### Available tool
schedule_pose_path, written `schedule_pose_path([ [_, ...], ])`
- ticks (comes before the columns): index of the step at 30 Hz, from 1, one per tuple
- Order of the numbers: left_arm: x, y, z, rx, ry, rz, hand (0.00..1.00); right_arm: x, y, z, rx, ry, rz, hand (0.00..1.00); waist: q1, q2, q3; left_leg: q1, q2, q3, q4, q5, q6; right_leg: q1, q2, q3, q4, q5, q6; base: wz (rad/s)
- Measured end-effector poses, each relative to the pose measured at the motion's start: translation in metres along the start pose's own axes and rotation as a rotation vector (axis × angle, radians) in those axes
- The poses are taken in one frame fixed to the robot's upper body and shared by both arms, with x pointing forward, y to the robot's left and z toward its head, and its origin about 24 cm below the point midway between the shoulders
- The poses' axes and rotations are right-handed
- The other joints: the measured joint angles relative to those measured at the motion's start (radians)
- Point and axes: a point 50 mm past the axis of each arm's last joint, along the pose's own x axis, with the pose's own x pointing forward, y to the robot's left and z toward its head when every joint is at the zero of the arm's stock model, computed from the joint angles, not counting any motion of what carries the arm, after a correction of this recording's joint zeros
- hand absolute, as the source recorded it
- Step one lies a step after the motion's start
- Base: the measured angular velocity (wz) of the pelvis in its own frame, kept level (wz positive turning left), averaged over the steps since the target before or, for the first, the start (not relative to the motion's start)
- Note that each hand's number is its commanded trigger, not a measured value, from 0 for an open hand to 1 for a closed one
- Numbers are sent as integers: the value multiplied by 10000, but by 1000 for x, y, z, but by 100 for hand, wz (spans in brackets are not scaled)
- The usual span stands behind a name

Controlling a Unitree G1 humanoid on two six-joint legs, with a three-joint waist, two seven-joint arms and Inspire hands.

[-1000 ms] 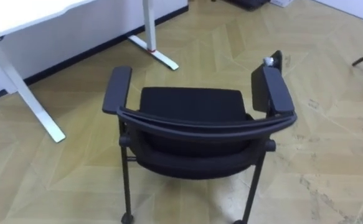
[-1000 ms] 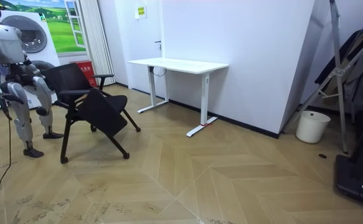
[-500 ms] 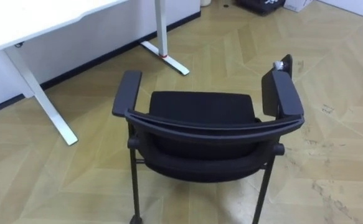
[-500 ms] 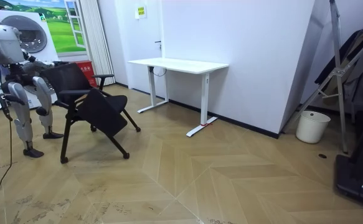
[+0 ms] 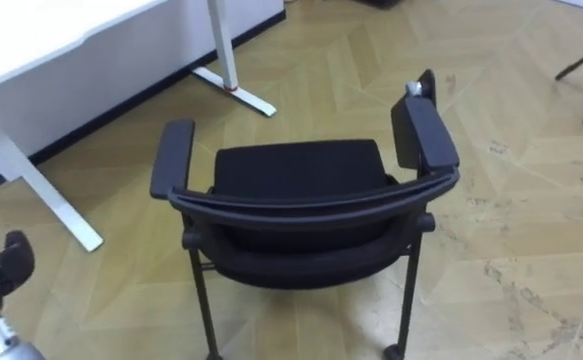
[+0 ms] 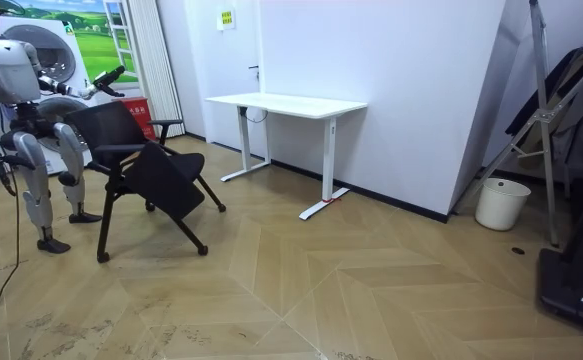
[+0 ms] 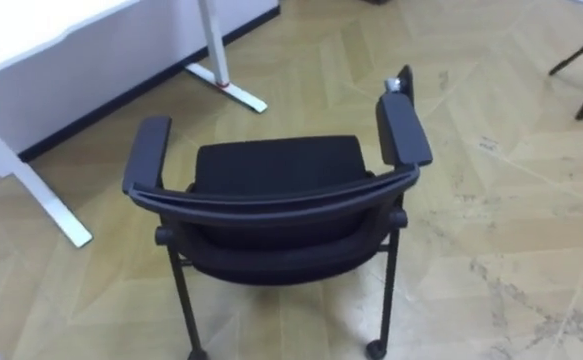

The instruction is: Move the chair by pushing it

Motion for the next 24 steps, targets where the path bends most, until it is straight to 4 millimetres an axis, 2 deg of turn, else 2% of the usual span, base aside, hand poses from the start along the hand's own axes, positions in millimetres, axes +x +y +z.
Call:
schedule_pose_path([
  [3,-2,-5,13,184,-977,-494,0,0,-1,-1,0,-55,40,0,-110,32,-10,22,5,56,-4,0,0,-27,8,72,10,2,-2,-8],
  [5,-5,-9,18,204,-1331,-813,0,0,-1,0,-36,-80,69,0,-166,76,11,79,22,186,-8,-1,0,-70,28,221,33,10,-13,-17],
  [10,-20,-25,38,186,-2362,-1995,0,0,-1,-1,-101,50,267,0,-349,162,16,78,20,298,-133,-1,1,-167,47,358,33,11,-11,-7],
  [14,-37,-37,42,137,-2657,-3069,0,2,4,4,-254,-58,420,0,-408,243,-11,93,19,460,-130,0,1,-248,47,519,84,11,-10,-12],
  [16,-44,-42,45,151,-2858,-3593,0,3,9,9,-307,-139,534,0,-511,194,21,91,19,494,-132,0,1,-263,45,532,85,12,-10,-2],
  [24,-46,-43,48,678,-3663,-3897,0,4,15,15,-295,-261,968,0,-539,194,23,85,19,544,-134,0,1,-260,45,533,50,11,-10,0],
])
